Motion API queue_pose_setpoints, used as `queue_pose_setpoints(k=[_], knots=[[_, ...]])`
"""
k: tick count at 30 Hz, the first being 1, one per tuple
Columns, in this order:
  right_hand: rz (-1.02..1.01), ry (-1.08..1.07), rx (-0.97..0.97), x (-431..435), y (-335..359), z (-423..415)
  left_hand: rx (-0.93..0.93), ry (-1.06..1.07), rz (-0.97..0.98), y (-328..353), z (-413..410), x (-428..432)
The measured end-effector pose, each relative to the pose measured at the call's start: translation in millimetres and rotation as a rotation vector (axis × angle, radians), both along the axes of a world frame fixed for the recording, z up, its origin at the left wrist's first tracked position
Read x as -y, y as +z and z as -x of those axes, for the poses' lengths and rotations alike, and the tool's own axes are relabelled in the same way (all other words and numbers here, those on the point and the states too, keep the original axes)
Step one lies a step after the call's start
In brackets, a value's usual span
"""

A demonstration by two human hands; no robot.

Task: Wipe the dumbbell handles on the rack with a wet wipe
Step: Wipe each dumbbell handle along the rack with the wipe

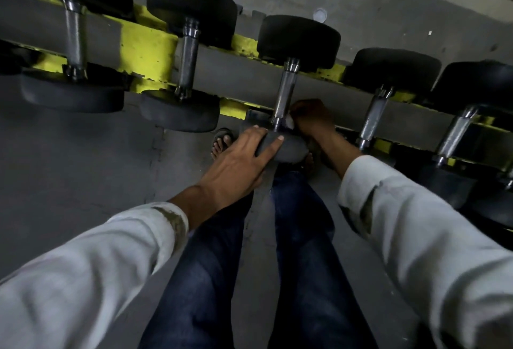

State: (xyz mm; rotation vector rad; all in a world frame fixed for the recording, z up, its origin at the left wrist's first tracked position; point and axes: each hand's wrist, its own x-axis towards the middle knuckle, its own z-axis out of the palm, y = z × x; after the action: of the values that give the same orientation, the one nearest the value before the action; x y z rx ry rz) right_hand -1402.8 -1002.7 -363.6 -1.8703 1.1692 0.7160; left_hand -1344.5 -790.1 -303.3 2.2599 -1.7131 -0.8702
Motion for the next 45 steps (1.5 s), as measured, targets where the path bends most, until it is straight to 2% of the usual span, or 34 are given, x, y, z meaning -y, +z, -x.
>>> queue_pose_setpoints(k=[3, 7, 12, 15, 18, 21, 23, 26, 28, 30, 32, 33, 35, 37, 40, 42, 45], knots=[[-0.291, -0.209, 0.072, 7.2, -9.7, -4.9, 0.016, -0.002, 0.0, -0.9, 2.8, -0.1], [-0.452, -0.151, 0.079, 18.8, -28.2, 4.2, 0.024, -0.001, -0.015, 0.4, 3.6, -0.3], [-0.307, -0.188, 0.054, 14.0, -17.9, 4.3, 0.036, -0.002, -0.016, 3.4, 2.5, 2.8], [-0.327, -0.458, 0.181, 17.2, -12.7, -10.0, 0.052, 0.003, -0.013, 0.9, 3.2, 0.7], [-0.278, -0.597, 0.433, 29.5, -22.5, -32.9, 0.062, 0.001, -0.005, -1.6, 5.0, -1.4], [-0.399, -0.867, 0.438, 24.6, -27.7, -36.1, 0.049, 0.009, -0.009, 0.1, 5.5, -0.6], [-0.25, -0.88, 0.381, 17.5, -28.5, -30.9, 0.056, 0.01, 0.0, 0.5, 5.3, 0.7], [0.088, -0.681, 0.333, 1.1, -7.3, -31.4, 0.05, 0.011, 0.001, -0.7, 3.5, 2.8], [0.307, -0.468, 0.46, -9.0, -1.4, -21.2, 0.054, 0.012, 0.0, -1.8, 1.7, 3.0], [0.448, -0.107, 0.562, -10.5, 0.5, -10.9, 0.055, 0.001, -0.001, -3.1, 1.9, 3.1], [0.537, 0.335, 0.545, 0.9, -1.7, -3.3, 0.064, -0.003, 0.0, -5.1, 2.5, 2.8], [0.582, 0.468, 0.537, 8.2, -5.0, -1.5, 0.069, -0.003, -0.005, -5.7, 2.7, 2.7], [0.607, 0.535, 0.485, 16.8, -6.4, 0.6, 0.071, -0.002, -0.025, -5.5, 3.3, 2.3], [0.573, 0.74, 0.483, 11.4, 0.2, 5.6, 0.074, 0.0, -0.043, -2.7, 4.5, 2.9], [0.44, 1.092, 0.634, 6.1, 5.5, 4.2, 0.074, 0.0, -0.053, 1.5, 6.0, 4.9], [0.447, 1.293, 0.635, 21.3, 1.8, -14.3, 0.073, 0.005, -0.055, 3.3, 7.1, 5.5], [0.638, 1.309, 0.47, 30.2, 8.5, -41.3, 0.076, 0.016, -0.045, 2.8, 10.0, 5.3]])
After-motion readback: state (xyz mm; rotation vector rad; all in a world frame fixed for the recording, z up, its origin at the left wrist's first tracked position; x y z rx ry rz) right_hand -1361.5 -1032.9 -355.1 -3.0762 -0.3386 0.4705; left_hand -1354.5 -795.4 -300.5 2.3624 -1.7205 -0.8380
